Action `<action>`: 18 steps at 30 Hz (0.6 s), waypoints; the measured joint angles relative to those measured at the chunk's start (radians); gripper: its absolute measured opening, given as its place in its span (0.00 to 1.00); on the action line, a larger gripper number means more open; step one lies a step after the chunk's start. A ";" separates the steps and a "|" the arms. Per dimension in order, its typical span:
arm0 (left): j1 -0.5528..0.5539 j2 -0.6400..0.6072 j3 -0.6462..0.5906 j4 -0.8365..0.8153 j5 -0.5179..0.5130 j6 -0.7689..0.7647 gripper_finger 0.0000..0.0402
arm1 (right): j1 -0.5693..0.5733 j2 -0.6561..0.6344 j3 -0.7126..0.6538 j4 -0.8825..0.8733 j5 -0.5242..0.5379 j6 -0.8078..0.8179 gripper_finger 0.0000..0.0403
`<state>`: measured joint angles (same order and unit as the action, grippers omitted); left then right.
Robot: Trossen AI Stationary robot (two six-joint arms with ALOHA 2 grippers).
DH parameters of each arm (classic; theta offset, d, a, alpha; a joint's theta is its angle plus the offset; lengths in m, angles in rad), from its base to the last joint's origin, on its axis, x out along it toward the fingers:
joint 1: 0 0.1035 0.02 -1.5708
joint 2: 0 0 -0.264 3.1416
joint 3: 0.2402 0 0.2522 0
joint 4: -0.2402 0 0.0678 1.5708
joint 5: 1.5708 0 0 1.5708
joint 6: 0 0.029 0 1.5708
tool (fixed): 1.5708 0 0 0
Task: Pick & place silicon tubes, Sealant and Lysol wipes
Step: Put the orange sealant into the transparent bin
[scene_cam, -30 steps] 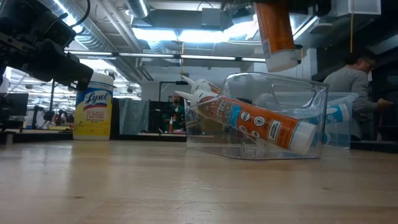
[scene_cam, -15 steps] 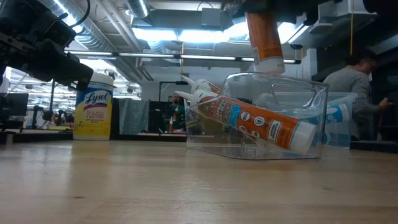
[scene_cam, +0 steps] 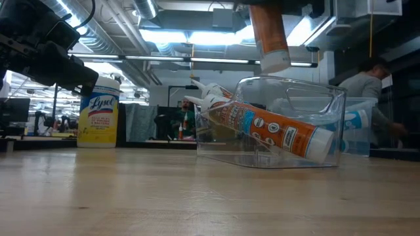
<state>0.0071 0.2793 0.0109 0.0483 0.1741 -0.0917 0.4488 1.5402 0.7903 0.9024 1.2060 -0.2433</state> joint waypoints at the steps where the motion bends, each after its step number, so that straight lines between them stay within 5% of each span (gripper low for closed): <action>1: 0.000 0.000 0.000 0.000 0.000 0.000 0.02 | -0.002 0.000 0.010 -0.018 -0.001 0.000 0.51; 18: 0.000 0.000 0.000 0.000 0.000 0.000 0.03 | -0.054 -0.001 0.248 -0.462 -0.049 0.079 0.51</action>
<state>0.0074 0.2791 0.0109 0.0483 0.1741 -0.0917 0.3943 1.5391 1.0378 0.4399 1.1571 -0.1644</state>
